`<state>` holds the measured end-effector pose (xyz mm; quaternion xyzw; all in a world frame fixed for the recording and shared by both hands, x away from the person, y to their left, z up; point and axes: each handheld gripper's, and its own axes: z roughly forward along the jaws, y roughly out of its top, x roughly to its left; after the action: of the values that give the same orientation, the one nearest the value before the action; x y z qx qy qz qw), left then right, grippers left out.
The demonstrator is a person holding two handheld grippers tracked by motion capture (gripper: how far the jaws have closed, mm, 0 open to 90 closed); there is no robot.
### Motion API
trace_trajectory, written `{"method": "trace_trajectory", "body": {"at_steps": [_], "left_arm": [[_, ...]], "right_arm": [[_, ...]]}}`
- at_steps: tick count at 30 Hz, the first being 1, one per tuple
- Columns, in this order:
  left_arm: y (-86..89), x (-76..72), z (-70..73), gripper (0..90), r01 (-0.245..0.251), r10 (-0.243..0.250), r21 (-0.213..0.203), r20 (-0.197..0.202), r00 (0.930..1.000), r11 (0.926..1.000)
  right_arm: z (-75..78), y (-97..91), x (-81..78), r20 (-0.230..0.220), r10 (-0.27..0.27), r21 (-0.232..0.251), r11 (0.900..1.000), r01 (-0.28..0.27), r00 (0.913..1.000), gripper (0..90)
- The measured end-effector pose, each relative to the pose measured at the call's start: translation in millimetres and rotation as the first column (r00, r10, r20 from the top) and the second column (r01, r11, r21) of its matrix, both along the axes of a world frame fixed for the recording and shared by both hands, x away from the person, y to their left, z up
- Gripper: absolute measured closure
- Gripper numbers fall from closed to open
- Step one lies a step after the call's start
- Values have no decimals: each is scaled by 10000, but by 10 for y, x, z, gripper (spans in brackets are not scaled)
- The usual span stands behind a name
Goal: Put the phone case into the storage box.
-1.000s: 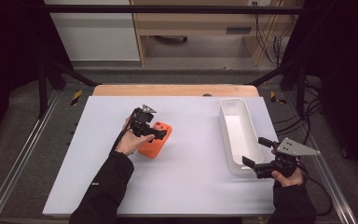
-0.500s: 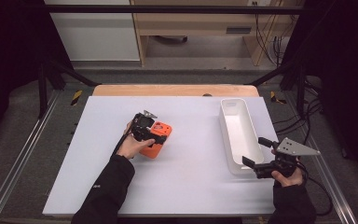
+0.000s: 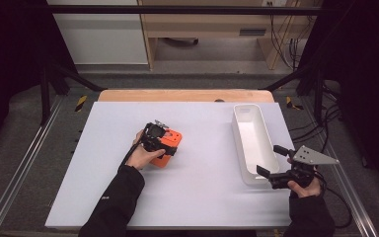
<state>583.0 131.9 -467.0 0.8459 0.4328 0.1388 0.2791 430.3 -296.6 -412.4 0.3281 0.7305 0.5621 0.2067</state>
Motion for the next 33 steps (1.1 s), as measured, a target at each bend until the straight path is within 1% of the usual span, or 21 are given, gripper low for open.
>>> {"method": "trace_trajectory", "body": {"at_steps": [5, 8, 11, 18, 21, 23, 24, 33], "left_arm": [[-6, 6, -28, 6, 25, -24, 142, -114, 9999, 9999], [-14, 3, -52, 16, -21, 24, 207, -108, 9999, 9998], [-11, -1, -70, 30, -37, 40, 174, -147, 9999, 9998], [-24, -20, -61, 68, -72, 71, 264, 33, 10000, 9996], [-25, -22, -62, 78, -116, 116, 210, 12, 9999, 9997], [-25, -24, -55, 88, -82, 82, 245, 0, 10000, 9997], [-35, -31, -51, 108, -74, 73, 316, 38, 10000, 9995], [-35, -28, -47, 117, -146, 147, 263, -45, 9999, 9995]], "right_arm": [[2, -5, -1, 17, -6, 21, 10000, 6, 10000, 4], [3, -4, -1, 16, -2, 20, 10000, 2, 10000, 4], [3, -3, -2, -12, 1, 13, 10000, -1, 10000, 4], [2, -1, -2, -20, 5, 18, 10000, -5, 10000, 4], [2, -1, -2, -14, 1, 16, 10000, -1, 10000, 4], [3, -1, -2, -24, -2, 16, 10000, 2, 10000, 4], [3, -3, 0, 2, -2, 26, 10000, 2, 10000, 4], [1, 4, 1, -15, 16, 16, 10000, -16, 10000, 4]]}}
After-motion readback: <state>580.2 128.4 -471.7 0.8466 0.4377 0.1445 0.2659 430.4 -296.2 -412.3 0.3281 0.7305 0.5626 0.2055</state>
